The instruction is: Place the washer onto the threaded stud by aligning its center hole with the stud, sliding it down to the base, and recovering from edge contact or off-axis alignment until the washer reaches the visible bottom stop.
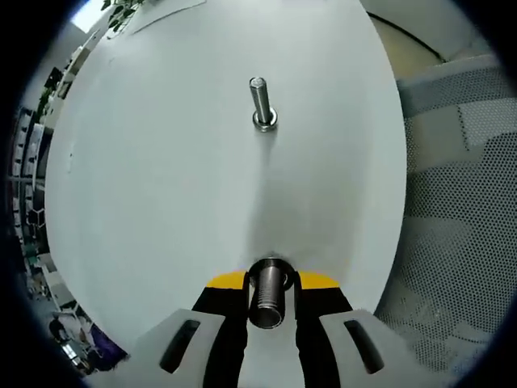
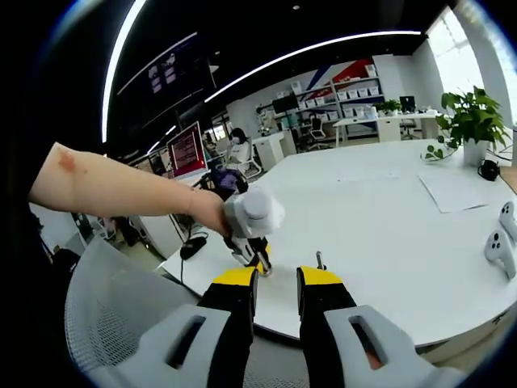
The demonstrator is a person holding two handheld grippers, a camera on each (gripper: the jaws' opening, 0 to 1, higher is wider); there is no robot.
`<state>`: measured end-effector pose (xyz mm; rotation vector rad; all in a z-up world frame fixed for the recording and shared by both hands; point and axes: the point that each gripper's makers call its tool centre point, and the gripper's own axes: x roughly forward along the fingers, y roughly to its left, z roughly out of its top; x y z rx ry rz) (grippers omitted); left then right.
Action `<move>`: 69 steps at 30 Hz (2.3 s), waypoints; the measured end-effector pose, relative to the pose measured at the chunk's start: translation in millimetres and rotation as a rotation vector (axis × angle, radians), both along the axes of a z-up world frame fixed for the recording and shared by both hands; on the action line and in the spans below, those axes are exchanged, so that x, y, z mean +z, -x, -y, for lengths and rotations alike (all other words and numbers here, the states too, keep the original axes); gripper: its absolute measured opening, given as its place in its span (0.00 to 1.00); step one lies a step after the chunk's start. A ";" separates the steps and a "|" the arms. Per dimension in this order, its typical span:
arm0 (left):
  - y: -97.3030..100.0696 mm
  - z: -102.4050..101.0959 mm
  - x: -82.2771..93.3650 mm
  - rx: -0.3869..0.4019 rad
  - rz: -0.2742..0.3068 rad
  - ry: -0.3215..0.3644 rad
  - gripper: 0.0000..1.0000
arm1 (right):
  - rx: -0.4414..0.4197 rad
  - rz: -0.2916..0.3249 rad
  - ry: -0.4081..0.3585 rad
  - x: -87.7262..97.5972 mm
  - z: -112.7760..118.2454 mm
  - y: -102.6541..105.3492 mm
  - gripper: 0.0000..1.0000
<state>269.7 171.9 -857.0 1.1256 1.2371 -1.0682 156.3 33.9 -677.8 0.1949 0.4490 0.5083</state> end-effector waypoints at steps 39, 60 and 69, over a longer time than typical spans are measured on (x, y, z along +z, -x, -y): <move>0.4 -67.4 57.9 0.275 0.163 0.203 0.26 | 0.061 -0.007 0.012 -1.5 -7.0 4.4 0.22; -1.6 -96.2 49.2 0.357 0.168 0.232 0.36 | 0.046 0.001 0.006 0.5 -6.0 4.1 0.22; 3.7 -104.5 19.4 0.272 0.129 0.151 0.39 | 0.031 -0.002 0.003 0.4 -4.0 3.6 0.22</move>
